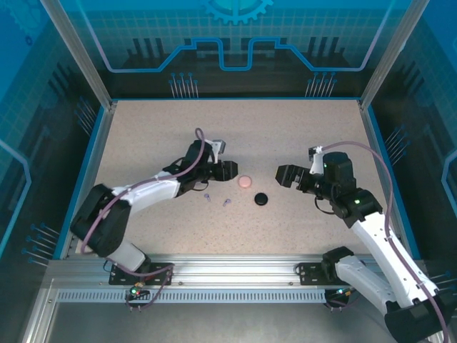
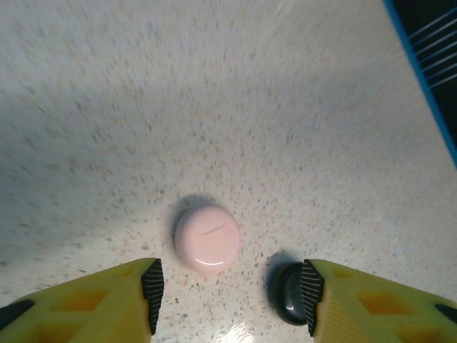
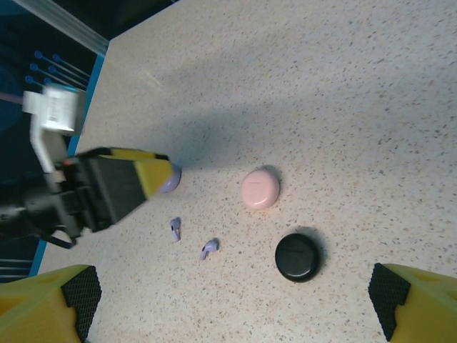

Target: Insert the wireless bluetooth earbuds into the charging case

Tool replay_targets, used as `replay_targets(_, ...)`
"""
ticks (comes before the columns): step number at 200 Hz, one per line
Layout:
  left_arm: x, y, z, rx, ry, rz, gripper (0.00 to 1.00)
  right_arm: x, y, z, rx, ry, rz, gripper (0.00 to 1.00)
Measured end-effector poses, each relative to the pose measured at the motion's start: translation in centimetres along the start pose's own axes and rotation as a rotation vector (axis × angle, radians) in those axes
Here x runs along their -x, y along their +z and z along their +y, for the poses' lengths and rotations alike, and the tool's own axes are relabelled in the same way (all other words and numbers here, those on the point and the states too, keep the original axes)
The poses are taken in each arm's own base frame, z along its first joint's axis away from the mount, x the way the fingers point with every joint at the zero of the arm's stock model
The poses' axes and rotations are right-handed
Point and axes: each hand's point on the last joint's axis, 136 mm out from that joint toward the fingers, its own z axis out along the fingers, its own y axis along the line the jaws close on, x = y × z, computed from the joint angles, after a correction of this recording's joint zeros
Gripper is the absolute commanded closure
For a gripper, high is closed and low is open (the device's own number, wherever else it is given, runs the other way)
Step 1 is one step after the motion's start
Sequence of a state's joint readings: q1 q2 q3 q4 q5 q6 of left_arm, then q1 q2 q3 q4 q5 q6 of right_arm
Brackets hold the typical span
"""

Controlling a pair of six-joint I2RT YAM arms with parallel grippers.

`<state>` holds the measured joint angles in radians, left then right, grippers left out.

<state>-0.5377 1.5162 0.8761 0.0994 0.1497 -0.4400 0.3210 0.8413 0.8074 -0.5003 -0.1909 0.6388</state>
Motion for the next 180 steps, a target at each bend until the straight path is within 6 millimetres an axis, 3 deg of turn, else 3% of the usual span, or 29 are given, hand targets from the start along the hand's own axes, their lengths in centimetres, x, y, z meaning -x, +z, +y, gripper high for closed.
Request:
replay_targets(34,2.2,-5.0,0.8,0.038,0.025,-0.126,0.34,-0.2,1.7,1.3,0.008,-0.086,0.079,0.0)
replay_targets(65,3.4,-9.6,3.0,0.115,0.022,-0.218,0.28,0.1,3.8,3.8,0.006,-0.264,0.149,0.0)
replay_targets(114,4.9,-17.0,4.0,0.197,0.05,-0.37,0.19,0.3,9.4,7.0,0.039,-0.655,0.265,0.0)
replay_targets(144,4.6,-19.7,4.1,0.214,0.05,-0.416,0.18,-0.5,13.3,8.3,0.086,-0.913,0.325,0.0)
replay_targets(180,3.8,-21.5,4.2,0.235,0.045,-0.432,0.16,-3.1,17.7,9.8,0.195,-1.234,0.408,0.0)
